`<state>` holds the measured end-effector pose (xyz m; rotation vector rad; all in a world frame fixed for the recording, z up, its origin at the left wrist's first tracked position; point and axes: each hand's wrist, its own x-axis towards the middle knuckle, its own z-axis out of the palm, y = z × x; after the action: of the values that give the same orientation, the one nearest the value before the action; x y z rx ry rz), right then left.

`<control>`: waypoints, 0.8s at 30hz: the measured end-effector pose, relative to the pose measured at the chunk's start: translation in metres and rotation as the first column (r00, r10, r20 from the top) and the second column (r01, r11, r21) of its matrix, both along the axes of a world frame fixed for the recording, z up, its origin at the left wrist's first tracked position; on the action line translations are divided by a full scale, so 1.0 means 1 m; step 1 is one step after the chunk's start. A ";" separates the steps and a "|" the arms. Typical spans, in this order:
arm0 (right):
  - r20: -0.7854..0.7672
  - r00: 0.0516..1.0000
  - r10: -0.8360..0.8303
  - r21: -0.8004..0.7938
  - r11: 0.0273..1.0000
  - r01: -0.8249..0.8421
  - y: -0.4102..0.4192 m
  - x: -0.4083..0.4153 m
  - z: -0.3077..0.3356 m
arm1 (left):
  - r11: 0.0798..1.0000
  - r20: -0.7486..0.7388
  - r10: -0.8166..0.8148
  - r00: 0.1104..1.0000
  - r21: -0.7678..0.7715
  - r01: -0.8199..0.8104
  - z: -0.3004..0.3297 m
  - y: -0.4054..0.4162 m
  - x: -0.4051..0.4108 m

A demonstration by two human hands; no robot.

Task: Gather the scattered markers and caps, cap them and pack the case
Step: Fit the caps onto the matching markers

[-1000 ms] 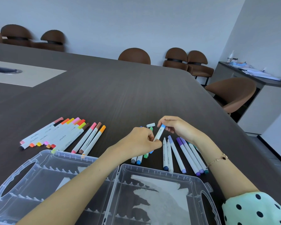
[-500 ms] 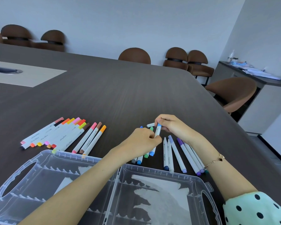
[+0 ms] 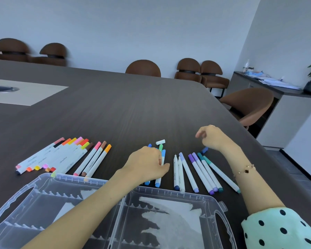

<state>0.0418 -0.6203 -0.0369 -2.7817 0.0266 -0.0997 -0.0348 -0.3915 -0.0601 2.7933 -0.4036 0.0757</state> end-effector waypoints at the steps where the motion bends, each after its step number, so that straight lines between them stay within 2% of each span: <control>1: -0.037 0.999 0.007 0.002 1.000 -0.007 -0.005 -0.002 0.005 | 0.999 -0.006 -0.026 1.000 -0.020 0.025 0.003 -0.001 0.001; 4: -0.123 0.992 0.018 -0.021 1.000 -0.020 -0.017 -0.006 0.011 | 0.995 -0.087 -0.097 0.991 -0.035 0.094 0.011 -0.011 0.008; 8: -0.204 0.976 0.080 -0.044 0.995 -0.090 -0.025 -0.005 0.005 | 0.990 -0.216 -0.130 0.968 0.022 0.138 0.014 -0.025 0.011; 13: -0.219 0.949 0.227 0.054 0.974 -0.221 -0.022 -0.003 0.000 | 0.985 -0.242 -0.086 0.966 0.127 0.120 0.015 -0.034 0.006; 20: -0.136 0.969 0.207 -0.010 0.978 -0.210 -0.006 0.001 -0.011 | 0.952 -0.279 -0.077 0.957 0.264 0.153 0.021 -0.045 0.005; 22: -0.044 0.982 0.182 0.081 0.981 -0.178 -0.003 0.001 -0.013 | 0.967 -0.290 -0.072 0.954 0.216 0.139 0.021 -0.044 0.006; 24: 0.046 0.988 0.146 0.325 0.933 -0.153 0.004 0.000 -0.010 | 0.990 -0.321 -0.090 0.943 0.074 0.120 0.018 -0.038 0.009</control>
<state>0.0418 -0.6159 -0.0470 -2.4388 -0.1598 -0.0781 -0.0254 -0.4291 -0.0422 2.7989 -0.4837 -0.4219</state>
